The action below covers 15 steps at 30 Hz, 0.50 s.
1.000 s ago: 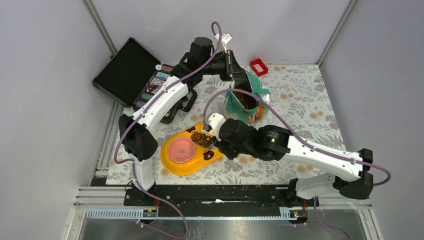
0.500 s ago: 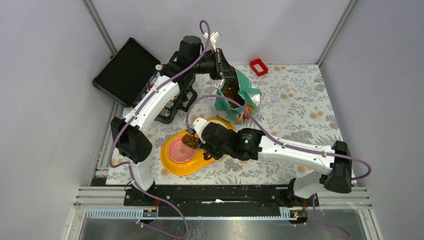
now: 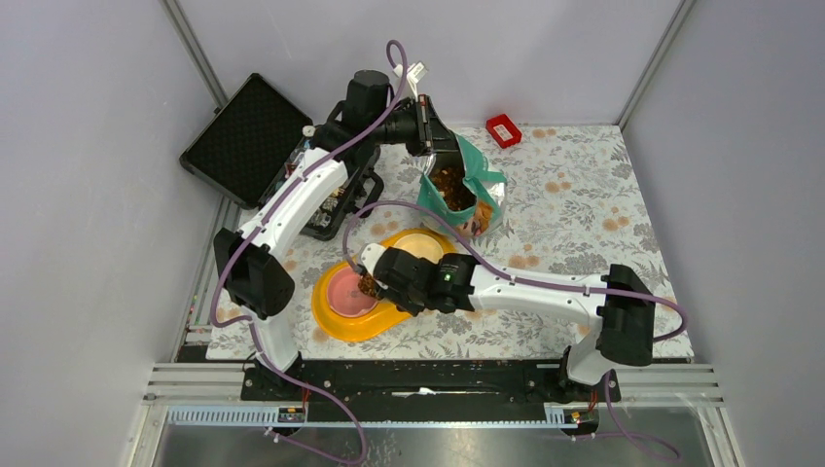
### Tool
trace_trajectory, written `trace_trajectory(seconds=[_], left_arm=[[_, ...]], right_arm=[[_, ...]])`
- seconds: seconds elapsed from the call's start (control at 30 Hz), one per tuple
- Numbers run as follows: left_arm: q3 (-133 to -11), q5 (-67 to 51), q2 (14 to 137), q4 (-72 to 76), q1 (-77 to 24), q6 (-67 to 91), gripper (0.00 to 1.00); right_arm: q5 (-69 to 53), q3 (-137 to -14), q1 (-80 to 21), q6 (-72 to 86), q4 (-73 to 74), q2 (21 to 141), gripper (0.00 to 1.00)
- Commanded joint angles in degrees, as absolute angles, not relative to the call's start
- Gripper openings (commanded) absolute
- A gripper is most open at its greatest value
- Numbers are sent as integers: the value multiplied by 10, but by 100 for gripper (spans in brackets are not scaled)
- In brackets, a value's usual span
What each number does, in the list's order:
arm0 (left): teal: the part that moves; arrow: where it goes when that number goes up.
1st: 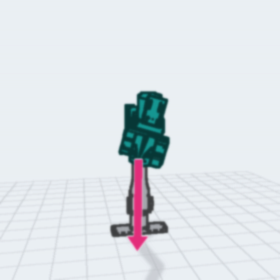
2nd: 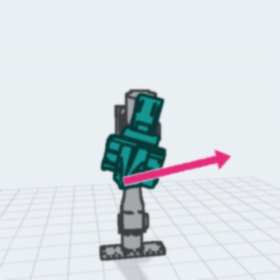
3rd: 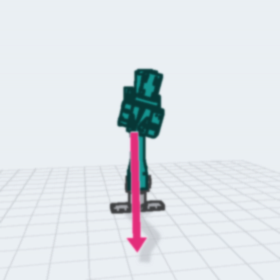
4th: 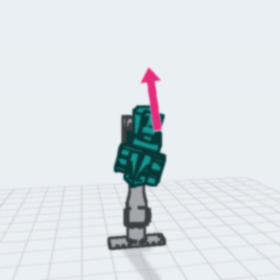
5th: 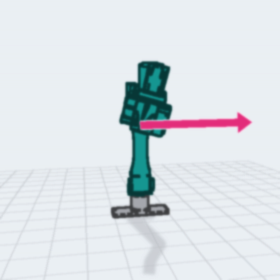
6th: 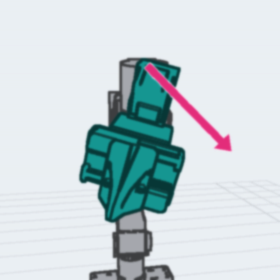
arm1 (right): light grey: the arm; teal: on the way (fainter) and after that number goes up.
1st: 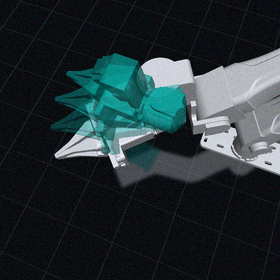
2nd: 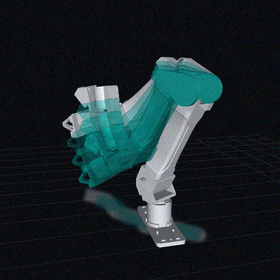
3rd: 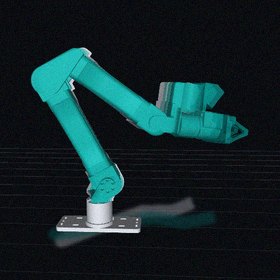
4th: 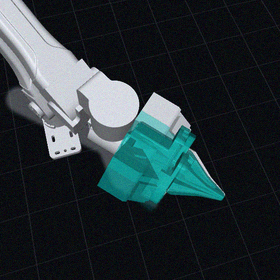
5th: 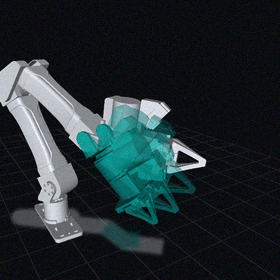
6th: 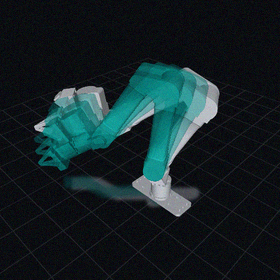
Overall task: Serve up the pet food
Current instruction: Pour the pet food into the pet food bowl.
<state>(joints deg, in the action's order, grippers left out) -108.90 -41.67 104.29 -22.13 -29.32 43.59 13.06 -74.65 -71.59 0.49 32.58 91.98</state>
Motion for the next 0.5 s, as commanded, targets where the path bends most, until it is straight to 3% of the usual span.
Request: trace_trajectory(seconds=[0.0,0.47], left_arm=[[-1096,-425,980,-123,-276,456,0],[-1094,-427,972,-124,-271,457,0]], right_arm=[[159,-762,-728,-28,332,920,0],[221,-840,-769,-81,395,971,0]])
